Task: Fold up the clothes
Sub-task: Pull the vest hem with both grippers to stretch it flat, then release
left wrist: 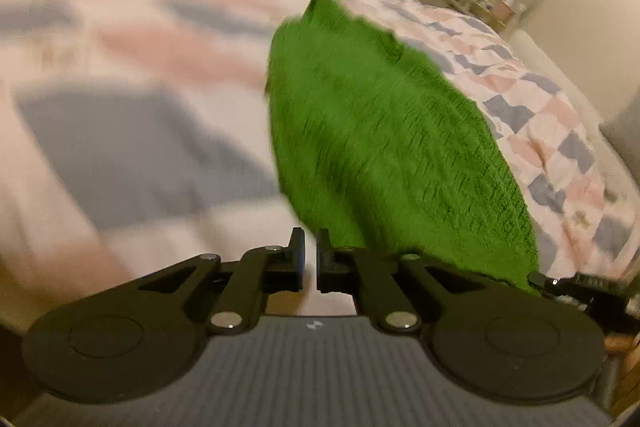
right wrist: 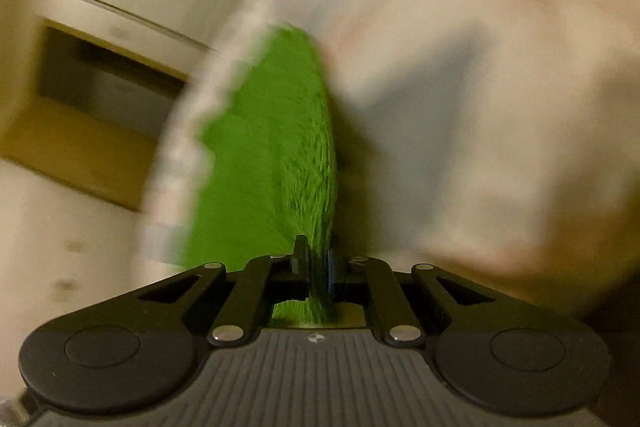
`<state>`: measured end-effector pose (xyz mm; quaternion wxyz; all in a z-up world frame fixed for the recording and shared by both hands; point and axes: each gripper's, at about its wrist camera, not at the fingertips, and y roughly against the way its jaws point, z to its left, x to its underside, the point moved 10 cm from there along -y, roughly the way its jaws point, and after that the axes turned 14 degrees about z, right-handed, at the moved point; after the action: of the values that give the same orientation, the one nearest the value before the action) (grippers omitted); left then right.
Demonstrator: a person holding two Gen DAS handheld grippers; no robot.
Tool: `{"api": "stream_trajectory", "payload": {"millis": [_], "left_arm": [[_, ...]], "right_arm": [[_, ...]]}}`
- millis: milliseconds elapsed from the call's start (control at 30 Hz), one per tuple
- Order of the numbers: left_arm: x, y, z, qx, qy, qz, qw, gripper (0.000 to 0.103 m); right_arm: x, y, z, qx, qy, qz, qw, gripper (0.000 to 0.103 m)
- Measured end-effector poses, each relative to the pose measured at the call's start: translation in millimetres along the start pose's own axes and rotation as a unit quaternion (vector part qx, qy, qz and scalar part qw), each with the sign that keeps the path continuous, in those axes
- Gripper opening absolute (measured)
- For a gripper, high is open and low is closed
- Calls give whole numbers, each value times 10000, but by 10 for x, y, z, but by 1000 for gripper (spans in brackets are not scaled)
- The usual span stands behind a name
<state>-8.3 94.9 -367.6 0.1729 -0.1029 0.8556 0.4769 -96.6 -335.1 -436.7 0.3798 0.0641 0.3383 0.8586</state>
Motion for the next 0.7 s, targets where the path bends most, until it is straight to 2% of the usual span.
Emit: {"api": "stream_trajectory", "payload": {"millis": [33, 67, 133, 200, 267, 300, 333, 367, 400, 433, 467, 500, 600, 667, 700], "left_arm": [[39, -73, 51, 136, 239, 130, 9995, 42], [29, -125, 75, 240, 389, 180, 9988, 52], [-53, -200, 91, 407, 573, 176, 9974, 63], [-135, -274, 107, 573, 757, 172, 9953, 70], [-198, -387, 122, 716, 934, 231, 9928, 66], [-207, -486, 128, 760, 1015, 334, 9914, 55], [-220, -528, 108, 813, 1002, 385, 9909, 30], [-235, -533, 73, 872, 929, 403, 9910, 14], [-249, -538, 38, 931, 856, 420, 9911, 5], [-264, -543, 3, 989, 782, 438, 9910, 4], [-266, -467, -8, 984, 647, 350, 9924, 4], [-261, -340, -6, 938, 470, 195, 9943, 4], [-214, -23, 53, 756, 59, -156, 9970, 4], [-84, -191, 283, 355, 296, 145, 9988, 4], [-9, -306, 392, 178, 442, 327, 9983, 0]], "right_arm": [[19, 14, -11, -96, -37, -65, 9999, 20], [27, 40, -11, -208, -94, -144, 9996, 25], [-12, 82, 58, -323, -7, -250, 9992, 46], [-83, 71, 128, -284, 141, -266, 9991, 52], [-153, 16, 169, -243, 217, -234, 9992, 52], [-155, -28, 150, -242, 189, -182, 9994, 52], [-158, -92, 129, -249, 151, -121, 9995, 52], [-146, -129, 104, -235, 130, -76, 9996, 51], [-121, -144, 76, -208, 120, -41, 9997, 46], [-95, -159, 47, -181, 110, -6, 9998, 27], [-96, -189, 29, -115, 122, 42, 9999, 14], [-109, -207, 23, -66, 142, 85, 9998, 8], [-128, -154, 62, 102, 314, 91, 9994, 7], [-133, -137, 68, 225, 389, 113, 9989, 7], [-124, -165, 42, 297, 385, 155, 9987, 6]]}}
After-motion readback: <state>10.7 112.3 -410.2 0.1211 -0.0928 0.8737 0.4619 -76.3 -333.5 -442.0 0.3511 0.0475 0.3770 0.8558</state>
